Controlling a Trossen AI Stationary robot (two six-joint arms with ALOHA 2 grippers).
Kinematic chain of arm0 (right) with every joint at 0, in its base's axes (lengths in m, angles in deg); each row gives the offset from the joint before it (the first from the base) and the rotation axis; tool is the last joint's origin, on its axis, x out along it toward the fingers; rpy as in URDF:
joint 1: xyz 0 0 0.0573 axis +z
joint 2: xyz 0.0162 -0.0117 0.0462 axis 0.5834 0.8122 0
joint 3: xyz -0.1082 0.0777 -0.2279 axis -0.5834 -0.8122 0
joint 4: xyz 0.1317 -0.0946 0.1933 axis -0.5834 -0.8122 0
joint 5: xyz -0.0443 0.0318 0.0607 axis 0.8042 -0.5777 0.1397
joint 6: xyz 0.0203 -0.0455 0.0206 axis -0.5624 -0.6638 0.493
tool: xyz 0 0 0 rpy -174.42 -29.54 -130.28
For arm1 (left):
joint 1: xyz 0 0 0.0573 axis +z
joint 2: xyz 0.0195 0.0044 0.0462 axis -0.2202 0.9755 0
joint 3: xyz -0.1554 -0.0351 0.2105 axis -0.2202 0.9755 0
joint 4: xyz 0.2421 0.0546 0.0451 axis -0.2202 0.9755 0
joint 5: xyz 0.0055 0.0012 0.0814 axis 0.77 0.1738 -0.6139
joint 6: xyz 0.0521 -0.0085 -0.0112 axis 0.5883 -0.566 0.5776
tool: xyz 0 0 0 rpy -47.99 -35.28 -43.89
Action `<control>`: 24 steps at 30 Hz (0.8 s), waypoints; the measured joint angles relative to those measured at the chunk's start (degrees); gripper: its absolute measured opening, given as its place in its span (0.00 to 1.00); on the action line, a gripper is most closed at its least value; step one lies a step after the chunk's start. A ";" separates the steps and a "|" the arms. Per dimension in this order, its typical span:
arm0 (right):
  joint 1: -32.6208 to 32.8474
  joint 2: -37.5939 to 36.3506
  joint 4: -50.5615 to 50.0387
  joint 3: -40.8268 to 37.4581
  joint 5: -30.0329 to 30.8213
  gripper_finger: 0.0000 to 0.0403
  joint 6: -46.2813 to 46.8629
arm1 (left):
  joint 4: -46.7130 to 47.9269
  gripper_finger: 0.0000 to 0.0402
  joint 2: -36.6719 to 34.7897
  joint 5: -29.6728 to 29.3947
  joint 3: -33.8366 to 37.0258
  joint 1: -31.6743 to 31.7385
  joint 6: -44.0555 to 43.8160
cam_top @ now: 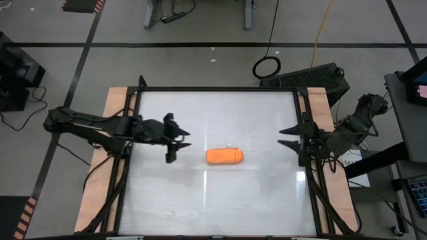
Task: Roll towel
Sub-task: Return to Home Position
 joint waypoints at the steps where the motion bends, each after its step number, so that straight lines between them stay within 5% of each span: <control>1: 0.00 -1.41 -0.04 -1.02 0.02 0.41 -0.01 | -1.03 0.49 -1.62 -0.16 1.71 -0.24 -0.99; 16: -0.02 -18.76 26.46 -30.91 5.22 0.41 2.44 | -18.96 0.46 -21.03 -6.89 29.20 -4.33 -16.71; 24: -0.15 -25.31 29.35 -40.54 9.52 0.41 8.03 | -27.22 0.46 -27.38 -11.40 40.31 -5.53 -23.12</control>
